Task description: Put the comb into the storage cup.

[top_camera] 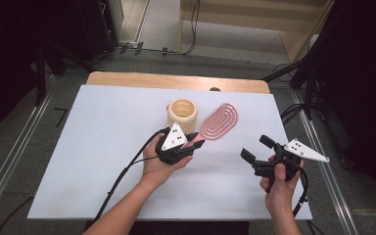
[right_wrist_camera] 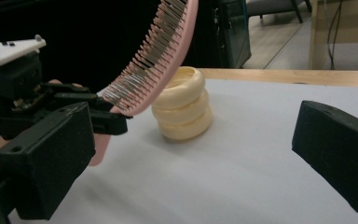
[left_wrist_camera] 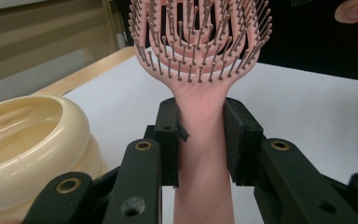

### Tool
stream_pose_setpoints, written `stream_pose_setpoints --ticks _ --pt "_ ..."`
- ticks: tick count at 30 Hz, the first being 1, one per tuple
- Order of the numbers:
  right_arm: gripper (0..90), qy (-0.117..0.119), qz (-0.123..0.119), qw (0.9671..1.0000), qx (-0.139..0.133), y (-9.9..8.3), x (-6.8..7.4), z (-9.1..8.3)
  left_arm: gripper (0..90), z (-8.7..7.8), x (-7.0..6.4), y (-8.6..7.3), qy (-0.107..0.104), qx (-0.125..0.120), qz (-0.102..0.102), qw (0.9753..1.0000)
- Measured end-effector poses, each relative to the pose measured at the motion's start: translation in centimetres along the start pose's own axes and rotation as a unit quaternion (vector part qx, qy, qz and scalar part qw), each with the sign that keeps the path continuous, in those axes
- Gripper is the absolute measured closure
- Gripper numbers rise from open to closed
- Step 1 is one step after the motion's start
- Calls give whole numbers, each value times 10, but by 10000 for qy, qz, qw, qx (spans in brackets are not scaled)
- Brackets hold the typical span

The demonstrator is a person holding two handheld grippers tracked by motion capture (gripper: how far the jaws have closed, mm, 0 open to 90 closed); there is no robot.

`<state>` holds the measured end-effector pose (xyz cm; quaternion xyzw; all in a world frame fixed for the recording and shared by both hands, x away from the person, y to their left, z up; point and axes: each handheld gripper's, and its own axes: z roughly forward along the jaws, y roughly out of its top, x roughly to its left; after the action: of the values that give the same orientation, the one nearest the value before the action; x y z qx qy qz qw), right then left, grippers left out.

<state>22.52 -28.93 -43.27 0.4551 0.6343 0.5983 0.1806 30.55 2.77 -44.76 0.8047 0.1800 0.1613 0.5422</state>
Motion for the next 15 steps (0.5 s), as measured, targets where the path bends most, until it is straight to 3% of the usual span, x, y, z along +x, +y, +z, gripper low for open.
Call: stream_pose_setpoints --ticks 15 --pt "0 195 29 9998 64 20 15 31 704 -6 2 -4 55 -43 -27 10000"
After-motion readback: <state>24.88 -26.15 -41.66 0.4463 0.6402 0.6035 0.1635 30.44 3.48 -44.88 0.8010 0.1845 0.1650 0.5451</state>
